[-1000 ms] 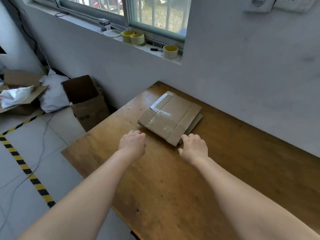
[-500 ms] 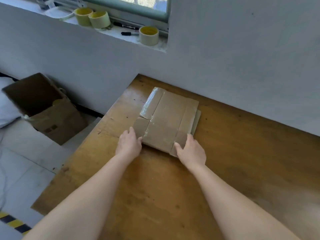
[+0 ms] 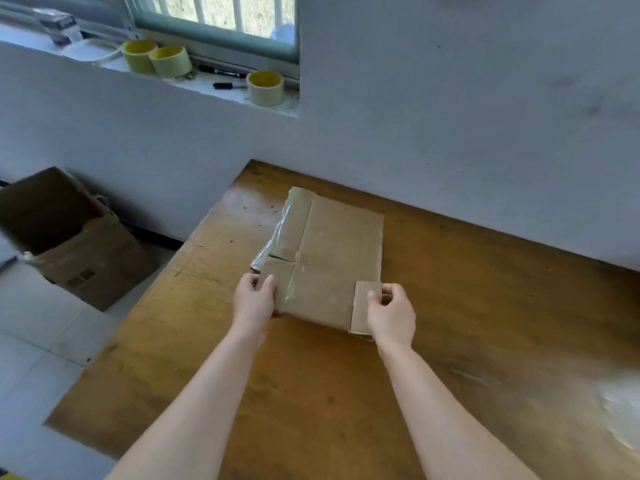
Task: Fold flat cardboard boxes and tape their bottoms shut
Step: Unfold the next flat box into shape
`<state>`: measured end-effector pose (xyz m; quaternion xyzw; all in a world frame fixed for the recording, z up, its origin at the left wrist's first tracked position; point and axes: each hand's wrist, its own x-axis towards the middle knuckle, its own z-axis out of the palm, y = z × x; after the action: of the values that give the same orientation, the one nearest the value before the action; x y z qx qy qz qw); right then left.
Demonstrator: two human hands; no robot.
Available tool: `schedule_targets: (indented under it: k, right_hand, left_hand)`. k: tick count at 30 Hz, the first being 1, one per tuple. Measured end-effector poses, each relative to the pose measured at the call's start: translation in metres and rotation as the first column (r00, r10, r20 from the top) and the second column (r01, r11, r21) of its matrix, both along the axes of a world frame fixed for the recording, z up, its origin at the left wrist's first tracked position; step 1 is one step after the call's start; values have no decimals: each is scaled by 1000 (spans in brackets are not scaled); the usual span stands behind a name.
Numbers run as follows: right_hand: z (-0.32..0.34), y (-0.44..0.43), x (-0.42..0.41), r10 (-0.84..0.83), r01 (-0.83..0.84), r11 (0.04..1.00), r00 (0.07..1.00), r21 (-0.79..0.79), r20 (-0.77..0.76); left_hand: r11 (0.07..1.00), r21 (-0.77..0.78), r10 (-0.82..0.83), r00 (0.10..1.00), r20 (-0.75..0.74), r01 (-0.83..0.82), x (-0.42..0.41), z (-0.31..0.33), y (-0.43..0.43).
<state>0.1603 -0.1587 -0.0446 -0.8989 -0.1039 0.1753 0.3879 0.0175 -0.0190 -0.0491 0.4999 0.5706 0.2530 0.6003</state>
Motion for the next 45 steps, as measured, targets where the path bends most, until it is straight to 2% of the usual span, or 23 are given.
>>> schedule_targets:
  k: [3,11,18,25,35,38,42,45]
  right_hand:
    - [9,-39,10,-36,34,998,998,60,45]
    - [42,-163,47,-97,82,958,994,274,42]
    - [58,-256,67,-205,161,920,975,356,89]
    - [57,-330,74,-323,273,903,941,331,103]
    - [54,-429,134,-375,331,896,921,297,104]
    - [53,-462,166,-337,303,915,937,267,94]
    - [49,-504,204,-271,242,939,959,246,89]
    - [47,-526,225,-245,221,945,966,240,76]
  left_hand:
    - [1000,-3,18,998,58,-18,5,7,-42]
    - [995,7,100,977,186,-104,39,26,-178]
    - [1000,18,-7,978,210,3,68,44,-259]
    - [985,58,-170,973,154,163,92,51,-318]
    - [950,190,-266,961,75,248,157,65,-414]
    - [972,110,-223,965,135,209,185,66,-451]
    - [991,-113,-46,973,225,73,223,68,-493]
    - [953,-281,-29,955,296,116,235,71,-507]
